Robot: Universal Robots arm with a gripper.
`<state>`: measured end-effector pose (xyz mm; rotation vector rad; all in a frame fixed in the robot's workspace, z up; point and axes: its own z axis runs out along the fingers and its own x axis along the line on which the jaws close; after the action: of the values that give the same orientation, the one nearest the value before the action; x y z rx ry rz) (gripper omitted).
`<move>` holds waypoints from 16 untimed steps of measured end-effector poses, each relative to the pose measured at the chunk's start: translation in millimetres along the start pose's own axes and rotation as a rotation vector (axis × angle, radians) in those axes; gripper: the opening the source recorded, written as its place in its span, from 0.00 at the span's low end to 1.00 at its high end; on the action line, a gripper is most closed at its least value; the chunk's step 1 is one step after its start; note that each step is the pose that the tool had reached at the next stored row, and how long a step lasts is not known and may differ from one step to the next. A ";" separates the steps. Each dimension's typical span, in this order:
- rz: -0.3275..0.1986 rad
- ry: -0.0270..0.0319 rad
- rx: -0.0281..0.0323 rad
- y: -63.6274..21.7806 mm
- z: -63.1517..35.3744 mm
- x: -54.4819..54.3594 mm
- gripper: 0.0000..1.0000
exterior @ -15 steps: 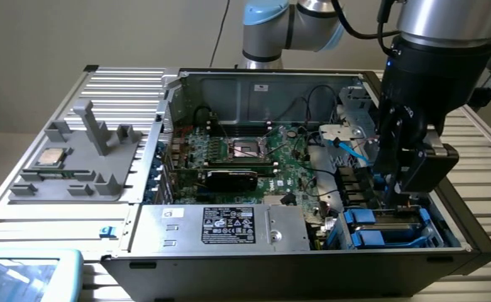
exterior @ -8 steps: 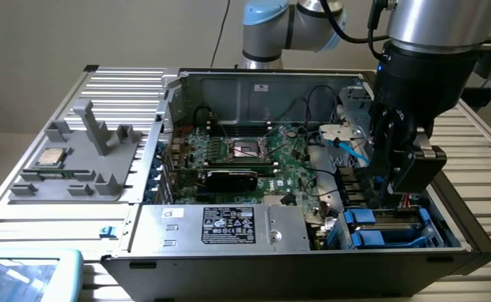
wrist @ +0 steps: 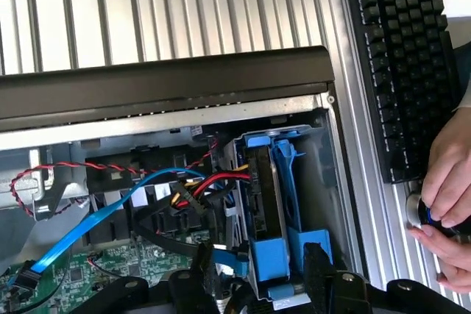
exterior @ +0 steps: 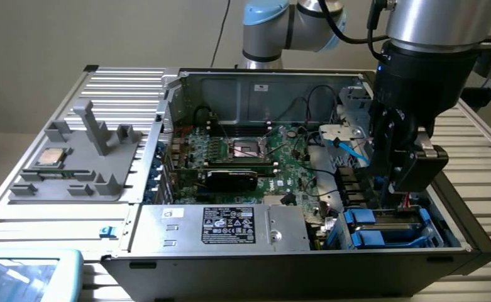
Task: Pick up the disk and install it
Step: 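Insert the second disk wire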
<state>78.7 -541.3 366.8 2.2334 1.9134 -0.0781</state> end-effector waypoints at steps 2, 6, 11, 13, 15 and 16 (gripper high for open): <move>-0.009 -0.0083 -0.0034 -0.3 -0.1 0.1 0.50; -0.028 -0.0200 -0.0098 -0.9 -0.3 1.1 0.50; -0.079 -0.0149 -0.0206 -1.2 -0.5 3.0 0.50; -0.091 -0.0132 -0.0240 -1.6 -0.4 3.2 0.50; -0.096 -0.0125 -0.0270 -2.2 -0.6 3.2 0.48; -0.098 -0.0121 -0.0282 -2.3 -0.5 3.2 0.41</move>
<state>76.9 -537.7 366.5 2.1156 2.0048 -0.0784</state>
